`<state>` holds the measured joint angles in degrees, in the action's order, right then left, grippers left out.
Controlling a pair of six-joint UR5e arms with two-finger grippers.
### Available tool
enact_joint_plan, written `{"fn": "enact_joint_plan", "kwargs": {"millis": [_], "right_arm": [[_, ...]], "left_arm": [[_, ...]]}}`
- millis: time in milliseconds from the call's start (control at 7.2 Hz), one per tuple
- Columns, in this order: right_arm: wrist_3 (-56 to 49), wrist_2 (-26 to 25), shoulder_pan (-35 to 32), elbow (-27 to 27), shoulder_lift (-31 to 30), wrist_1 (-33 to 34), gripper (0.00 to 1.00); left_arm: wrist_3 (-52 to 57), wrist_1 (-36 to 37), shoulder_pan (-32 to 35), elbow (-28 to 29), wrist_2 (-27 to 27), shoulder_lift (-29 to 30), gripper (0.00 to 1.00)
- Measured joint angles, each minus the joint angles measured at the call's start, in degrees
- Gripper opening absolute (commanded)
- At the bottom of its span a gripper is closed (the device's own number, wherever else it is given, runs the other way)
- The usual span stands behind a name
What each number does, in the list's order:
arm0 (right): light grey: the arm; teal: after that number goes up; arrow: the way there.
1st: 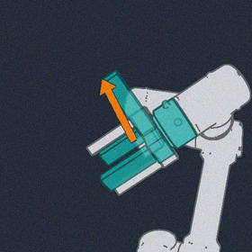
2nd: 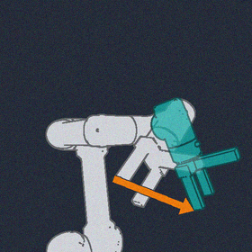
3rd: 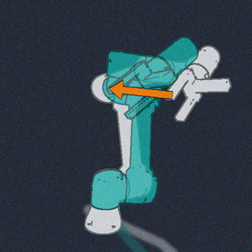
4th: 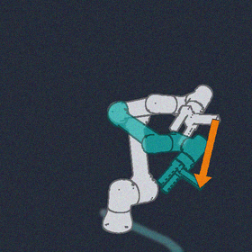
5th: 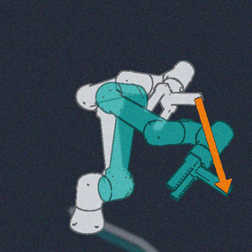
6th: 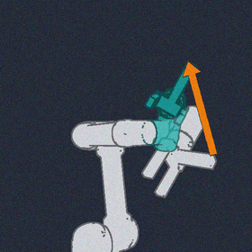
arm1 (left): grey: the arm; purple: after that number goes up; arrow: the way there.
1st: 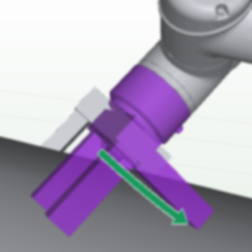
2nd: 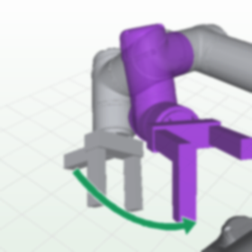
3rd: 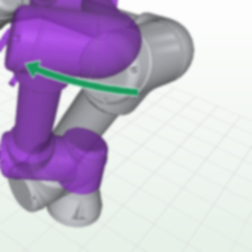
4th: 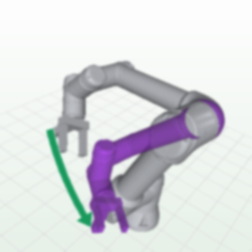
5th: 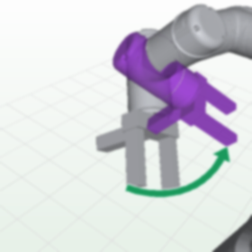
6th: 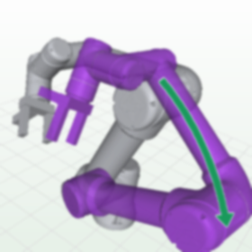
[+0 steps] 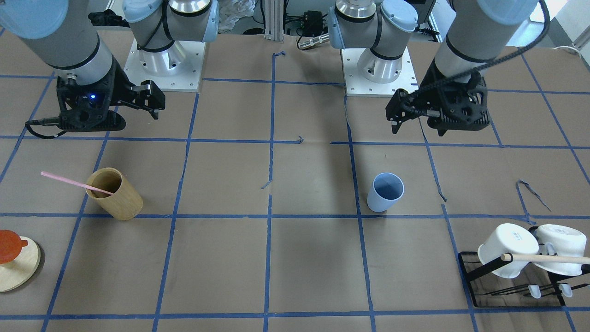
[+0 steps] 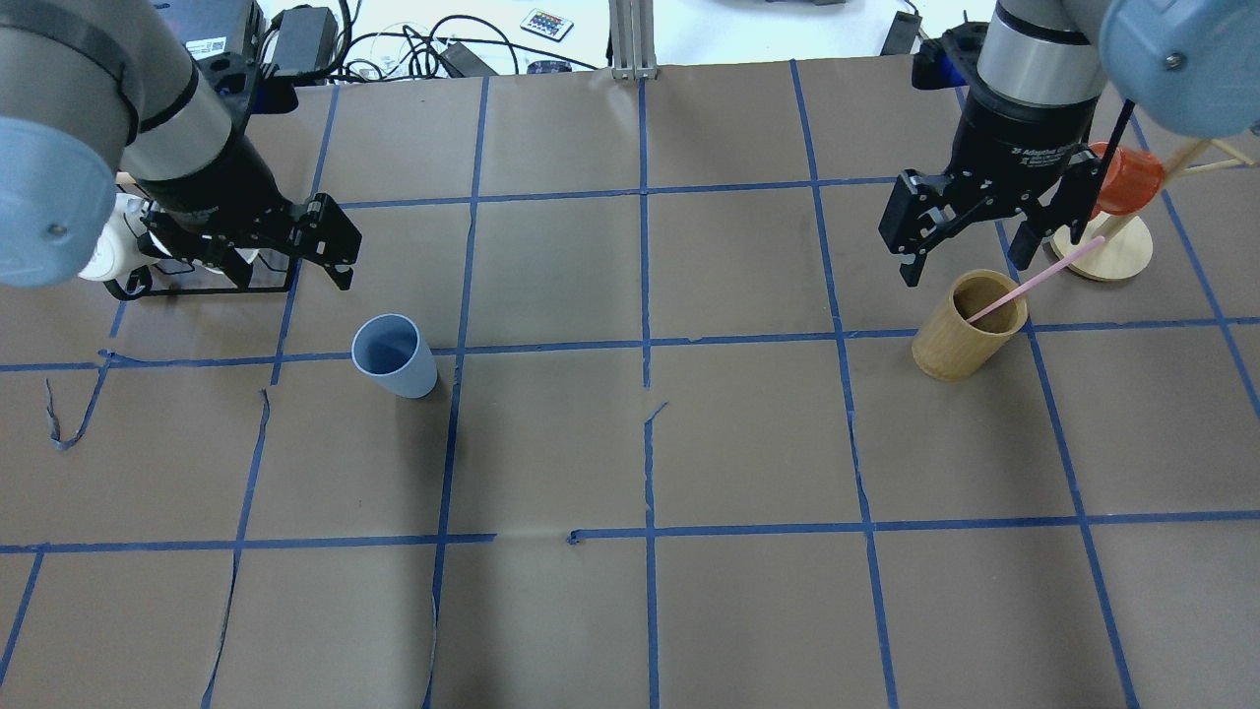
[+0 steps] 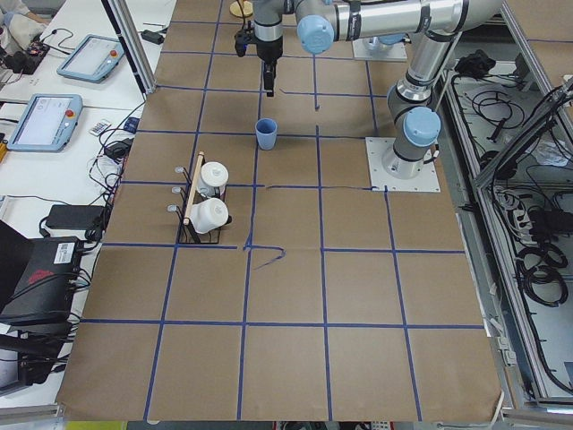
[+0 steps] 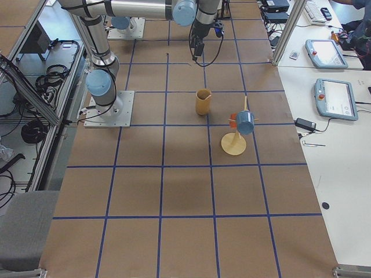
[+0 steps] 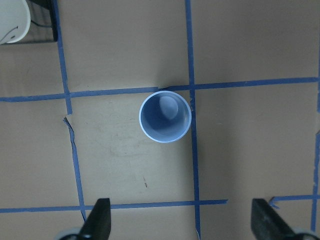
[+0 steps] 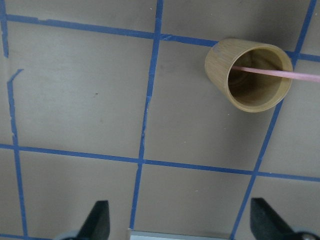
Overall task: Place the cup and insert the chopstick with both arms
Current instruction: 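Lower the left gripper onto the light blue cup while the right descends, then grasp the light blue cup with the left gripper and carry it toward the table center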
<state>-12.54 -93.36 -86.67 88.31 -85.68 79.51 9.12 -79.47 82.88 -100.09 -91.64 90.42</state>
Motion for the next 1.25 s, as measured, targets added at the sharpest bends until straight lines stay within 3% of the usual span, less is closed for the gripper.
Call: {"fn": "enact_joint_plan", "kwargs": {"millis": [278,694,972,1111,1250], "right_arm": [[-14.76,-4.59,3.01,1.66,1.03,0.65,1.0],[-30.53,-10.23,4.09,2.85,4.04,4.13,1.0],[-39.11,-13.09,4.13,2.9,5.31,8.78,1.0],[-41.56,-14.58,4.14,2.89,6.04,10.04,1.0],[-44.9,-15.71,4.14,2.93,6.69,11.22,1.0]], "left_arm": [[0.06,11.02,-1.1,-6.91,-0.02,1.92,1.0],[-0.07,15.22,-1.39,-11.19,-0.03,4.43,0.97],[-0.16,19.67,-1.47,-13.91,-0.1,5.84,0.86],[-0.28,21.6,-1.49,-14.81,-0.11,6.9,0.76],[-0.39,23.59,-1.49,-15.28,-0.12,8.06,0.55]]}}
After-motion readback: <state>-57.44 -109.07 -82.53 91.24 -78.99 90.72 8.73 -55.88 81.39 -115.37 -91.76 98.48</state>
